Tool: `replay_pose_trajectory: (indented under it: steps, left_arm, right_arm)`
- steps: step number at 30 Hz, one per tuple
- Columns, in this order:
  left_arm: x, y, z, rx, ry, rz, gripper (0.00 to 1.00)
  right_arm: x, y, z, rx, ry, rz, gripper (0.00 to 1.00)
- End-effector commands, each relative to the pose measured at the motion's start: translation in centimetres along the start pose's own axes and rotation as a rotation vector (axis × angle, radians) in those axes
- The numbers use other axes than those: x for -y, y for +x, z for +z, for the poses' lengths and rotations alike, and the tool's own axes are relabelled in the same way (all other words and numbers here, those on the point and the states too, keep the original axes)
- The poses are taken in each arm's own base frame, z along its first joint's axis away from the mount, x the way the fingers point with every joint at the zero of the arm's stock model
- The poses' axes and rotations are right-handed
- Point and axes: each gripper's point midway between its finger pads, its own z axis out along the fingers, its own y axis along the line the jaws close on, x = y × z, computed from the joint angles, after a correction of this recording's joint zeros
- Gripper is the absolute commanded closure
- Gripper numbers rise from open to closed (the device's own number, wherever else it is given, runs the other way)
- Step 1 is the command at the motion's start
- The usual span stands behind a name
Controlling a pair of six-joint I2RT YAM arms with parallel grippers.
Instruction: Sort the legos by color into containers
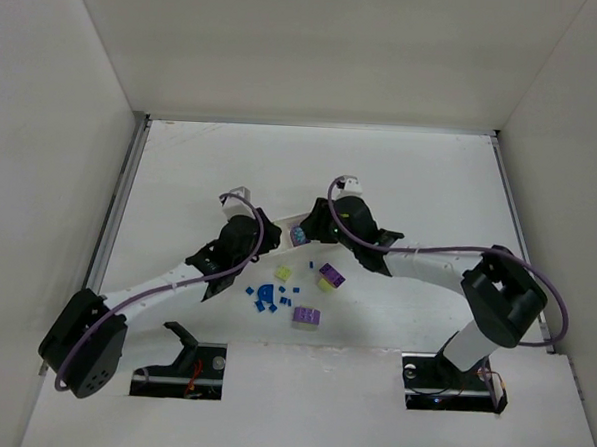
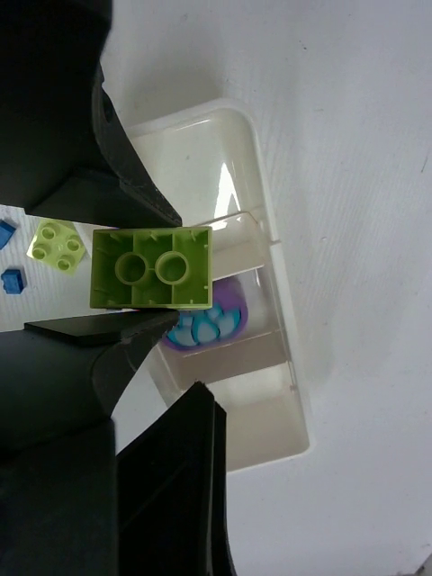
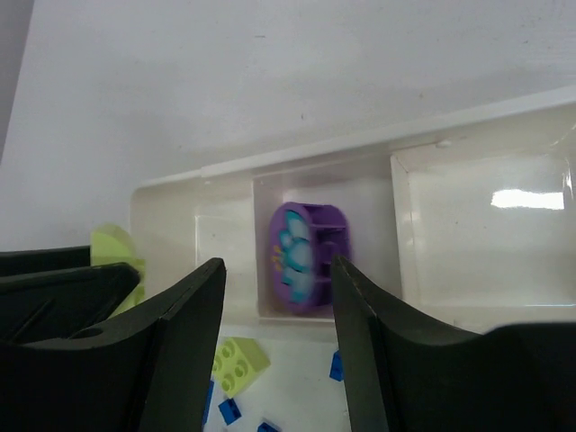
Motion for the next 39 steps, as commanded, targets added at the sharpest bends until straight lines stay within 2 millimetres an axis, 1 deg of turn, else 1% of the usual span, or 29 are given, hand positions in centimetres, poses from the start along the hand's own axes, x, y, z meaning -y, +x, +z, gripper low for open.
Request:
replay_pose_trajectory:
  steps: [1,3,4,7,9,10,12,13,14,17,19,22,24,26,30,32,35,39]
  left_arm:
    - [2.1,-2.5,0.4,0.071,0.029,0.026,0.86]
    - [2.2,-2.3,0.6,0.067,0.024,0.038,0.86]
    - [2.2,-2.2,0.8,0.064,0.019,0.046,0.86]
    - [2.0,-1.8,1.2,0.053,-0.001,0.071,0.85]
    - [1.6,-1.4,1.5,0.038,-0.019,0.090,0.84]
    - [1.5,-1.1,1.6,0.029,-0.028,0.099,0.84]
    - [1.1,-0.6,2.0,0.014,-0.053,0.123,0.82]
    - [0.8,-0.4,2.1,0.006,-0.069,0.136,0.82]
    - [0.6,-0.2,2.3,0.000,-0.085,0.148,0.80]
    - [0.0,0.2,2.5,-0.006,-0.130,0.179,0.75]
    - [-0.3,0.1,2.5,0.000,-0.151,0.193,0.71]
    - [-0.6,-0.1,2.5,0.008,-0.171,0.202,0.62]
    - [-0.6,-0.3,2.5,0.012,-0.169,0.201,0.59]
    - [-0.3,-0.5,2.3,0.019,-0.161,0.197,0.57]
    - [-0.1,-0.7,2.2,0.024,-0.155,0.194,0.54]
    - [-0.1,-0.8,2.2,0.026,-0.153,0.193,0.54]
    - [0.4,-0.9,1.7,0.034,-0.131,0.182,0.54]
    - [1.4,-1.2,0.7,0.045,-0.089,0.171,0.54]
  right_arm:
    - [-2.0,-3.2,-1.7,0.099,-0.047,-0.006,0.44]
    - [-2.0,-3.5,-2.3,0.107,-0.051,-0.005,0.45]
    - [-2.0,-3.6,-2.6,0.111,-0.054,-0.004,0.47]
    - [-1.7,-4.1,-3.9,0.135,-0.056,-0.005,0.59]
    - [-1.4,-4.3,-4.7,0.151,-0.052,-0.011,0.69]
    - [-1.2,-4.3,-5.2,0.156,-0.050,-0.013,0.70]
    - [-0.4,-4.3,-5.9,0.163,-0.035,-0.015,0.70]
    - [0.0,-4.2,-6.3,0.165,-0.029,-0.015,0.68]
    - [0.3,-4.0,-6.8,0.167,-0.024,-0.015,0.65]
    - [1.1,-3.3,-7.7,0.159,-0.014,-0.021,0.51]
    - [1.4,-2.4,-8.3,0.137,-0.010,-0.043,0.43]
    - [1.1,-0.3,-9.3,0.083,-0.016,-0.093,0.37]
    - [1.1,1.5,-10.0,0.039,-0.014,-0.148,0.34]
    - [1.1,2.7,-10.7,0.007,-0.006,-0.192,0.28]
    - [1.5,4.4,-11.8,-0.049,0.017,-0.261,0.18]
    - [2.1,4.8,-11.7,-0.064,0.043,-0.297,0.15]
    - [2.7,5.5,-11.3,-0.100,0.071,-0.340,0.15]
    - [2.8,6.2,-10.7,-0.143,0.086,-0.403,0.20]
